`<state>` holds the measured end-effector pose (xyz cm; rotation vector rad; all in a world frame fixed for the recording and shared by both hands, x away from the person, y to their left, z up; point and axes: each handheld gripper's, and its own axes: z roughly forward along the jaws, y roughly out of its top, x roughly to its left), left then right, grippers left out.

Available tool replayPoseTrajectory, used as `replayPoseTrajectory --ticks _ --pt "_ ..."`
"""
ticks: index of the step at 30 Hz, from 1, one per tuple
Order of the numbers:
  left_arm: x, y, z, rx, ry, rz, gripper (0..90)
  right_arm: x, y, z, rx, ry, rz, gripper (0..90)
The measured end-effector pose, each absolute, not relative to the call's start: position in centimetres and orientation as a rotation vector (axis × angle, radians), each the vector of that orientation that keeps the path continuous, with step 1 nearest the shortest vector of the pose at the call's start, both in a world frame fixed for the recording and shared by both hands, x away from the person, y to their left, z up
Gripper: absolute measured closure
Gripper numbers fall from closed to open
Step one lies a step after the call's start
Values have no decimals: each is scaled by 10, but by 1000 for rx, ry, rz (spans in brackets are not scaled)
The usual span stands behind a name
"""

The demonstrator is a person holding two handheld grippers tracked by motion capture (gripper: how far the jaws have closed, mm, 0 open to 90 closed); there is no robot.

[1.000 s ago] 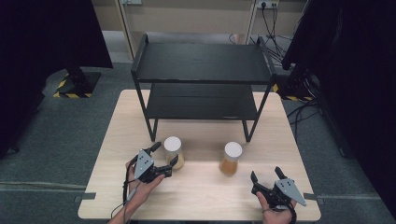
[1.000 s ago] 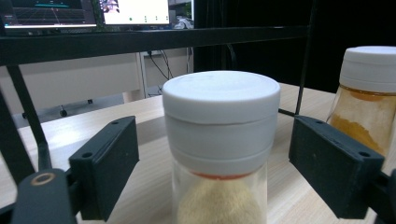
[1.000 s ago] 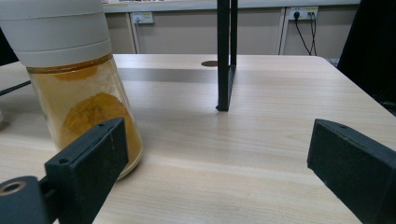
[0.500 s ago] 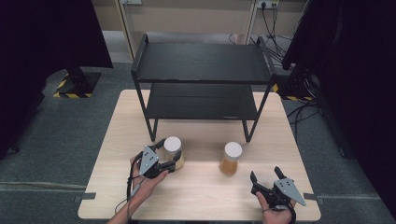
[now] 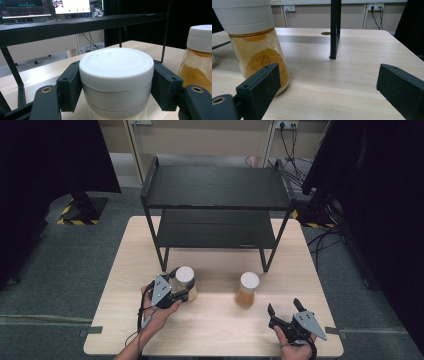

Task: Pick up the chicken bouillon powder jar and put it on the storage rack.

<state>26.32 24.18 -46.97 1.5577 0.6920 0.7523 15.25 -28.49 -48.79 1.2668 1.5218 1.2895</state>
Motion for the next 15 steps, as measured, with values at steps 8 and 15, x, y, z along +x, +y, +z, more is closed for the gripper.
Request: replayPoseTrajectory --ticks 8,15 --pt "261 243 -465 1566 708 735 333 153 -285 -488 1268 1520 1291 56" --pt "258 246 -462 1554 715 724 333 153 -285 -488 1270 1519 1290 56"
